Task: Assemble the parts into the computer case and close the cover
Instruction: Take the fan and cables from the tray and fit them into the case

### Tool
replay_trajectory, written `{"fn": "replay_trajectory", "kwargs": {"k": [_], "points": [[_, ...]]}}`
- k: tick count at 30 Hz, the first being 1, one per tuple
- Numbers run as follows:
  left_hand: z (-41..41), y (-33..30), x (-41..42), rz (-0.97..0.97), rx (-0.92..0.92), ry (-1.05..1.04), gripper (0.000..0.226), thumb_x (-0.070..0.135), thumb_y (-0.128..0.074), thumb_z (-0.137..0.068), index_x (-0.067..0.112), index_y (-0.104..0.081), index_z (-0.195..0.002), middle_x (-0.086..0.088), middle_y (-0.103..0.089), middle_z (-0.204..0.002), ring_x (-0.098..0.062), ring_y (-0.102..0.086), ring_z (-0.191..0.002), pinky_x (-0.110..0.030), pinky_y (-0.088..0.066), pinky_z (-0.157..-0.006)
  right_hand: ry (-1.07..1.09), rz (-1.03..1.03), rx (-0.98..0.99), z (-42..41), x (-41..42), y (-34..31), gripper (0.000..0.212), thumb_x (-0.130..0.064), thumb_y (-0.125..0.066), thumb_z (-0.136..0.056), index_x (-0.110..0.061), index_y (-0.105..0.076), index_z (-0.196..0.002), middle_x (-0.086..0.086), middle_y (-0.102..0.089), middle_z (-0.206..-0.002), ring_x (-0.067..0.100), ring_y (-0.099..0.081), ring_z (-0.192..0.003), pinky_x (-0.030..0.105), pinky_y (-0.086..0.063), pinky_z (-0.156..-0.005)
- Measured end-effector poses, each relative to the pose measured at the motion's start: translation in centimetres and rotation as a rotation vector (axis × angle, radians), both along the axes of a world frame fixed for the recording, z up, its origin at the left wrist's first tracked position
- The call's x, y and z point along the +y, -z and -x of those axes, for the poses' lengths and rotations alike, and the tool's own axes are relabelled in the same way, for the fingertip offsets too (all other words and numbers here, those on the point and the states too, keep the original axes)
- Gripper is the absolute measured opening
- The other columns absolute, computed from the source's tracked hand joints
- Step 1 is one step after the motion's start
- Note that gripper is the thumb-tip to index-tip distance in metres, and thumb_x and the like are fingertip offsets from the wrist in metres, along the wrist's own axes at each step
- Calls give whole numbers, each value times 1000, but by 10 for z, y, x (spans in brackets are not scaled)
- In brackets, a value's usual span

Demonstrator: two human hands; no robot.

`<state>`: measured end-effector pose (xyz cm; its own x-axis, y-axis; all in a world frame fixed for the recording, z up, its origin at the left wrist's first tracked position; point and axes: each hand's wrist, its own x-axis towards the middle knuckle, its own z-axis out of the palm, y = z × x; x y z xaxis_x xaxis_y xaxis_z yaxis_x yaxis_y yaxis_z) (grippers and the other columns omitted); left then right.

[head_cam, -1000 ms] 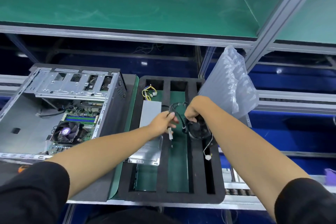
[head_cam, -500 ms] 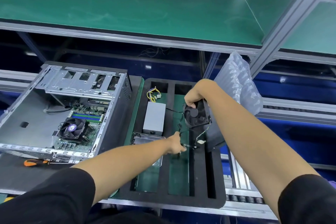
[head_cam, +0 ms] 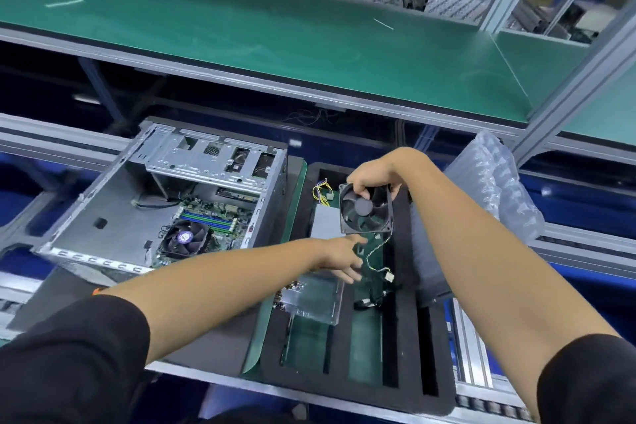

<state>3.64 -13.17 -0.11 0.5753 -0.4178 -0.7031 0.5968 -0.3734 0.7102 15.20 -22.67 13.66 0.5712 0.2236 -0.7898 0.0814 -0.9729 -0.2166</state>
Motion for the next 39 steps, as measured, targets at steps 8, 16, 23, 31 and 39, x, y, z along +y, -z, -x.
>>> {"fn": "replay_trajectory", "kwargs": {"k": [8,16,23,31,39], "points": [[24,-63,171,302,-176,-151,67,-11,-70,-86,23,-39,-134,-14,-61,-136,-20,-69,-113,-32,-58,-93,135,-320,-35,20,94,-20,65,-13,-52,-71,-24,-55,-135,-1,-60,-122,21,-54,-87,31,-45,-67],[37,-76,354,143,-512,-136,82,37,-84,-81,49,-31,-143,-12,-53,-139,-23,-66,-118,-44,-53,-103,269,-575,30,39,236,28,31,-4,-47,-83,-12,-52,-113,10,-48,-102,25,-46,-84,33,-40,-64],[43,-33,414,-356,-942,388,83,55,-73,-85,42,-26,-152,0,-34,-136,-18,-39,-127,-28,-41,-106,340,-472,358,65,296,87,11,-11,-44,-99,-12,-52,-106,13,-64,-92,22,-63,-73,30,-52,-66],[44,-11,443,-384,-1108,647,30,50,-43,-104,30,-51,-124,12,-60,-100,7,-51,-82,-30,-39,-68,240,-320,646,72,292,130,54,-35,-35,-105,-3,-41,-147,32,-51,-146,32,-66,-119,40,-56,-95],[4,-22,422,-503,-1236,862,36,62,-36,-100,44,-59,-121,7,-59,-59,-2,-51,-53,-21,-33,-54,222,-484,674,49,294,121,50,-41,-20,-108,-18,-50,-140,28,-62,-129,36,-65,-108,52,-54,-100]]}}
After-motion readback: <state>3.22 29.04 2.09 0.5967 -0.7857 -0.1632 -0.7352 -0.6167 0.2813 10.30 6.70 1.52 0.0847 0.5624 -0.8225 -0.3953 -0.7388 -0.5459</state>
